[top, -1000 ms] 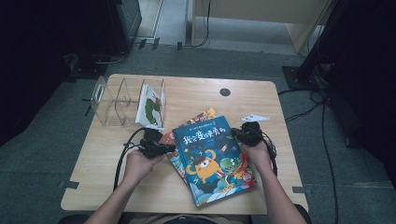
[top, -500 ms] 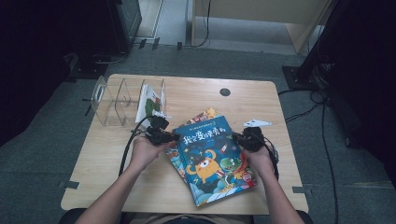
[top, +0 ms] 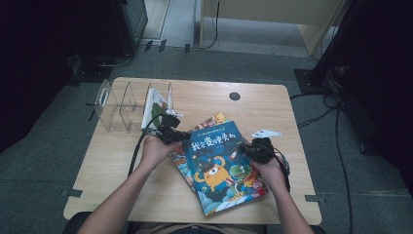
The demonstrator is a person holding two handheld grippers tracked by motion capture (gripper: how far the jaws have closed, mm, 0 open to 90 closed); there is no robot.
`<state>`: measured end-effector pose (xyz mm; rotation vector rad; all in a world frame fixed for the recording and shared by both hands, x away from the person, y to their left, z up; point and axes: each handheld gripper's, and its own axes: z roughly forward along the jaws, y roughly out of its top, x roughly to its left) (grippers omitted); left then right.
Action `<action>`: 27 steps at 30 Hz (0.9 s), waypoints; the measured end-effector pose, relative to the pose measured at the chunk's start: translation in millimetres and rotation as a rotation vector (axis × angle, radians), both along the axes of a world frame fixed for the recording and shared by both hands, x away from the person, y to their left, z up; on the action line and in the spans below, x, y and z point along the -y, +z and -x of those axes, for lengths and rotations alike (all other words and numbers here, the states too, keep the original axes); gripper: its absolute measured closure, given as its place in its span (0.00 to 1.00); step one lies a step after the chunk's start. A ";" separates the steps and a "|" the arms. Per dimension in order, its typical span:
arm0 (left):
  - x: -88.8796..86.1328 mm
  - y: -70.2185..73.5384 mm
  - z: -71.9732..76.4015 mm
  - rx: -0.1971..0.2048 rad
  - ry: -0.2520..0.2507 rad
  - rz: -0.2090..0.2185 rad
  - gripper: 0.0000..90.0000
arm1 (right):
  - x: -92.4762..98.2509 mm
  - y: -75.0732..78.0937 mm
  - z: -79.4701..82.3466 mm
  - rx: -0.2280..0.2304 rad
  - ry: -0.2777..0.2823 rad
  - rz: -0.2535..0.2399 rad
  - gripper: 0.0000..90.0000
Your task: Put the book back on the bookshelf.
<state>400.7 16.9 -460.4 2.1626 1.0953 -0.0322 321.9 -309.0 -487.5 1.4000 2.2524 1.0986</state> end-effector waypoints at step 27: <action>17.1 -8.7 -20.9 0.079 0.029 -0.069 0.99 | 2.0 -0.7 23.3 0.002 0.005 0.002 1.00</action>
